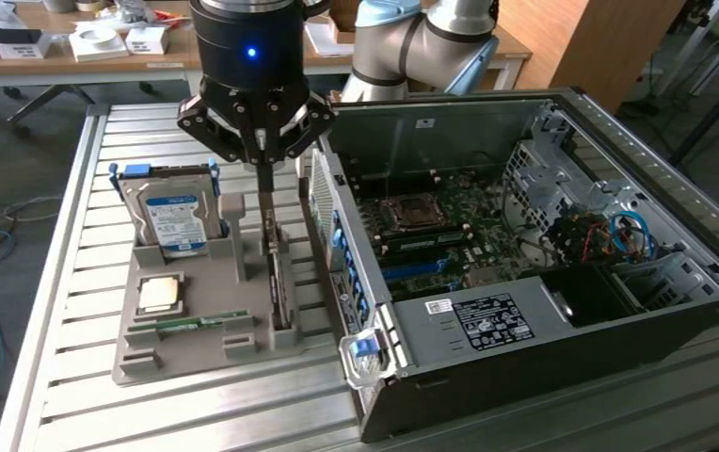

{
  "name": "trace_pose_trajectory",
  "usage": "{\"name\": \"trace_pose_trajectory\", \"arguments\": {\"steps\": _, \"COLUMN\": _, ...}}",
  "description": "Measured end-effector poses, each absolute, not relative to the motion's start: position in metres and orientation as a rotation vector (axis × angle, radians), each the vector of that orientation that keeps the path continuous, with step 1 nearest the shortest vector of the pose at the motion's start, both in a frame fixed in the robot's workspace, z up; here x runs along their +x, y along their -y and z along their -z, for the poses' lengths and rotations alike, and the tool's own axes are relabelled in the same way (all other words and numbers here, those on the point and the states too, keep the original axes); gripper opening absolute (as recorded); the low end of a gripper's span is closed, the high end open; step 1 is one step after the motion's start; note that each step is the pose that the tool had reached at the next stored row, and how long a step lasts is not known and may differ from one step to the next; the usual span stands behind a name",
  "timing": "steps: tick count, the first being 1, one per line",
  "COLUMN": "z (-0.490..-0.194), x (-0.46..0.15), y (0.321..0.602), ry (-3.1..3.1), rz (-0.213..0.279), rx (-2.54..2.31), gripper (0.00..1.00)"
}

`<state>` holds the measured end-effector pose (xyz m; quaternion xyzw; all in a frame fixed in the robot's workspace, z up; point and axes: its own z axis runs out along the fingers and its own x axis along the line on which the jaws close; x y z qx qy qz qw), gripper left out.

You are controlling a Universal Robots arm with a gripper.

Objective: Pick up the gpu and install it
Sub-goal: 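Pick up the gpu and move the gpu toward the slot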

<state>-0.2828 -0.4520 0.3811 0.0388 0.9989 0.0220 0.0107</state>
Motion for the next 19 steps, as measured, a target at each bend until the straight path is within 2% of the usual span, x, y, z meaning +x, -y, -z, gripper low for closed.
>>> {"name": "trace_pose_trajectory", "arguments": {"steps": 9, "z": -0.3811, "x": -0.2828, "y": 0.4520, "ry": -3.117, "rz": -0.069, "rx": 0.121, "gripper": 0.11}}
{"name": "trace_pose_trajectory", "arguments": {"steps": 10, "z": -0.3811, "x": -0.2828, "y": 0.4521, "ry": -3.117, "rz": -0.069, "rx": 0.121, "gripper": 0.17}}
{"name": "trace_pose_trajectory", "arguments": {"steps": 11, "z": -0.3811, "x": -0.2828, "y": 0.4520, "ry": -3.117, "rz": -0.069, "rx": 0.121, "gripper": 0.17}}
{"name": "trace_pose_trajectory", "arguments": {"steps": 13, "z": -0.3811, "x": -0.2828, "y": 0.4520, "ry": -3.117, "rz": -0.069, "rx": 0.121, "gripper": 0.29}}
{"name": "trace_pose_trajectory", "arguments": {"steps": 16, "z": -0.3811, "x": -0.2828, "y": 0.4520, "ry": -3.117, "rz": -0.069, "rx": 0.121, "gripper": 0.35}}
{"name": "trace_pose_trajectory", "arguments": {"steps": 17, "z": -0.3811, "x": -0.2828, "y": 0.4521, "ry": -3.117, "rz": -0.069, "rx": 0.121, "gripper": 0.42}}
{"name": "trace_pose_trajectory", "arguments": {"steps": 19, "z": -0.3810, "x": -0.2828, "y": 0.4520, "ry": -3.117, "rz": -0.069, "rx": 0.121, "gripper": 0.42}}
